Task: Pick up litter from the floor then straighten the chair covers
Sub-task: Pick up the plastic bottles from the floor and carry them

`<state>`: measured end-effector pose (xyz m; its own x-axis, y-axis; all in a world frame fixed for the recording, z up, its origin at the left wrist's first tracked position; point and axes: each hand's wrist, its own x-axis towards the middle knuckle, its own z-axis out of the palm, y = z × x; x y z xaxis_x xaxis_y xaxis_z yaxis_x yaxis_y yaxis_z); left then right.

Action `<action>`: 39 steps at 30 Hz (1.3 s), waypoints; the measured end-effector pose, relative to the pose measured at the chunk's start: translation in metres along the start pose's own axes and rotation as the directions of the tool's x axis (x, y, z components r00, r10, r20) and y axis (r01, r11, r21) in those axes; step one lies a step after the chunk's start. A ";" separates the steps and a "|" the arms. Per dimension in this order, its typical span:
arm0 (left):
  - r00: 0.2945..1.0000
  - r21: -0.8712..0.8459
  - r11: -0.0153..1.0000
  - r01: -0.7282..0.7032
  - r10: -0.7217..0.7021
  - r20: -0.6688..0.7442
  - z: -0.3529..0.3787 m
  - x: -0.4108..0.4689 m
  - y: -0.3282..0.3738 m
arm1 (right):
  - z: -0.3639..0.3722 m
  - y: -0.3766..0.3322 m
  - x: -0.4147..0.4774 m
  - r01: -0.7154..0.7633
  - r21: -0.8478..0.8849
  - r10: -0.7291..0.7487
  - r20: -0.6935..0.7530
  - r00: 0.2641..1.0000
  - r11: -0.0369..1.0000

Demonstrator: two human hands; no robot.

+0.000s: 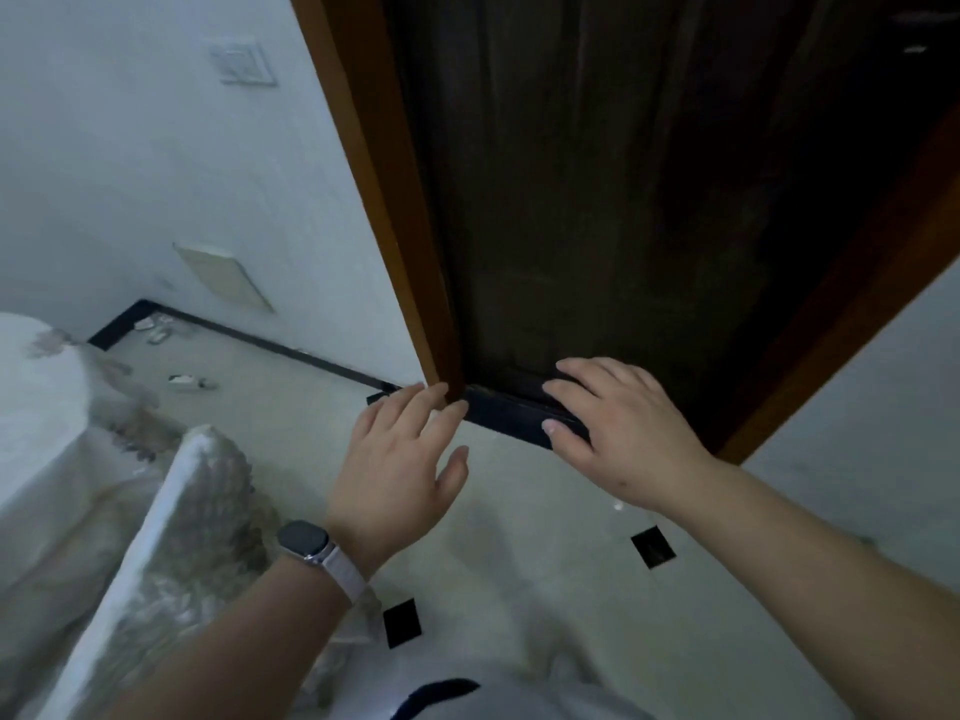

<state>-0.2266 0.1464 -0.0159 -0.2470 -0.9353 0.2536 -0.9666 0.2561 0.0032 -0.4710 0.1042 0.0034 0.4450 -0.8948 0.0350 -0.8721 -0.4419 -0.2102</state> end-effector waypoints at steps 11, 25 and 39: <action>0.953 -0.030 0.964 0.263 -0.265 -0.147 0.028 0.042 -0.134 | 0.026 -0.053 0.188 0.297 0.053 -0.300 0.064 0.952 0.953; 0.844 -0.041 0.865 0.500 -0.497 -0.201 0.066 0.104 -0.360 | 0.046 -0.178 0.442 0.535 -0.101 -0.536 0.020 0.844 0.839; 0.631 0.021 0.635 0.772 -0.762 -0.145 0.080 0.096 -0.485 | 0.109 -0.287 0.595 0.777 -0.027 -0.777 -0.005 0.629 0.629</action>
<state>0.2127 -0.0869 -0.0705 0.5908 -0.7497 0.2983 -0.8060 -0.5646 0.1774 0.0667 -0.2949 -0.0223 0.9568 -0.2201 0.1899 -0.2087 -0.9748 -0.0783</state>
